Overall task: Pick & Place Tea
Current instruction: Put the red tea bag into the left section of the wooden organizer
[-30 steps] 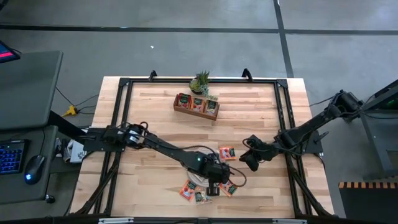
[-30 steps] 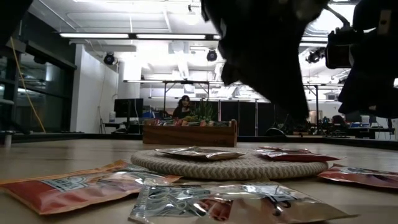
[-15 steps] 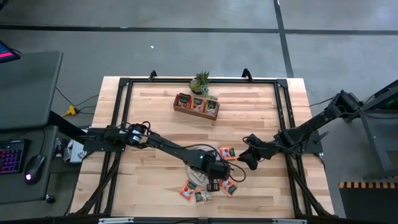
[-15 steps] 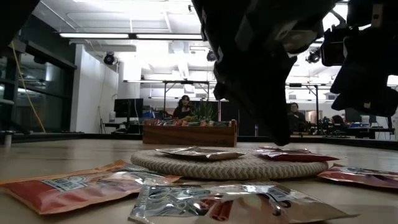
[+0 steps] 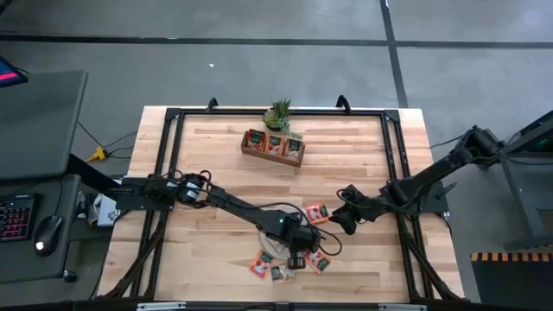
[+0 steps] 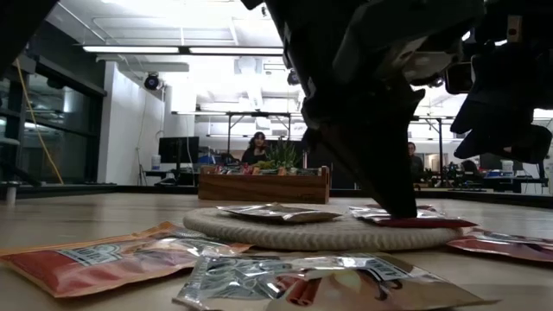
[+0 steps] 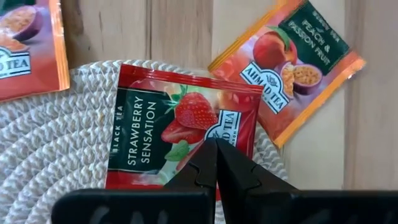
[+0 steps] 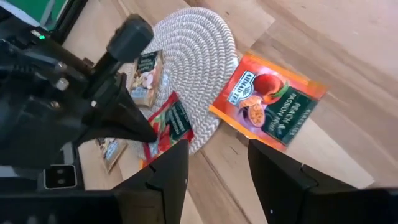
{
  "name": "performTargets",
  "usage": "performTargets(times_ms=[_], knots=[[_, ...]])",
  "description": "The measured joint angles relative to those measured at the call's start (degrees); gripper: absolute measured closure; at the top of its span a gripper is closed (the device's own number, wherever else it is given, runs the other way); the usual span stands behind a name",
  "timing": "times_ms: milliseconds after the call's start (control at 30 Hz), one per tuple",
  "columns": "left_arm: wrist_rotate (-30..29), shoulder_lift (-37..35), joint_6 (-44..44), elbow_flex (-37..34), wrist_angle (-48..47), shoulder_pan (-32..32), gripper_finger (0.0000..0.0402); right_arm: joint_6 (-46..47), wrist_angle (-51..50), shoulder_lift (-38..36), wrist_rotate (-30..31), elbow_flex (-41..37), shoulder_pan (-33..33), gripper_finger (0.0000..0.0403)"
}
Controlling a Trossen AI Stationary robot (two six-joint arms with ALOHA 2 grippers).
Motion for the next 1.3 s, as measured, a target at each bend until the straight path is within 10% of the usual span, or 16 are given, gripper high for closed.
performTargets(times_ms=[833,1300], knots=[[-0.21,1.77,-1.55,-0.23,2.91,0.05,0.0401,12.73,32.37,27.78,-4.54,0.22,2.61,0.0239],[-0.39,1.77,-1.6,-0.25,3.52,0.08,0.0401,11.95,33.01,29.6,-6.49,0.66,-0.1,0.0239]])
